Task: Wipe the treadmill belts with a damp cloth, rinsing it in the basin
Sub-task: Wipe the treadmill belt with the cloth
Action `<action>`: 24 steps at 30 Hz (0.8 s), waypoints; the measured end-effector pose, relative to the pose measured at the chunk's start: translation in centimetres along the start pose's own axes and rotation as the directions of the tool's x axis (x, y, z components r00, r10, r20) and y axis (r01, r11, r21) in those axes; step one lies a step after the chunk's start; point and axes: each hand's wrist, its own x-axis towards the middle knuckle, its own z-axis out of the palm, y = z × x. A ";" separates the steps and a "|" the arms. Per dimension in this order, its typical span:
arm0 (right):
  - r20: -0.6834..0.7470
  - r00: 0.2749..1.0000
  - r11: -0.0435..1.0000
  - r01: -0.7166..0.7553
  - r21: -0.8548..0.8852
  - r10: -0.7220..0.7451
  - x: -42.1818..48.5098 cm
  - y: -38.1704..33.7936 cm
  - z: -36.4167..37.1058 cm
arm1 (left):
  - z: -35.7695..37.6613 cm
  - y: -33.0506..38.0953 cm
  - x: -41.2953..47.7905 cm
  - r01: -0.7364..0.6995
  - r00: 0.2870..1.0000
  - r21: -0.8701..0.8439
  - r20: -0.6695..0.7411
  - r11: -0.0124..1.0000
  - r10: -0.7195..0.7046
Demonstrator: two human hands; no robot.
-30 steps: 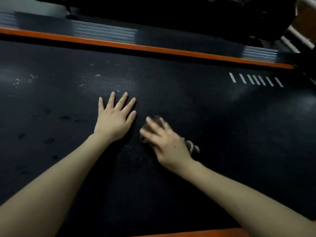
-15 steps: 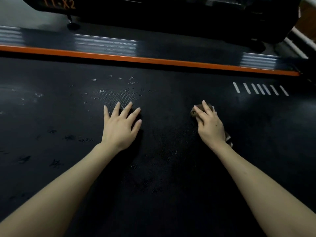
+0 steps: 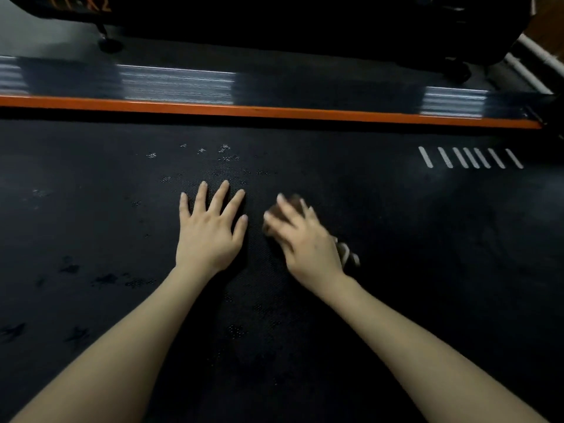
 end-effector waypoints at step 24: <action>-0.173 0.856 0.870 -0.493 0.014 0.487 10.5 9.3 -2.5 | 0.1 0.0 0.0 0.024 1.000 -0.041 -0.013 0.999 -0.025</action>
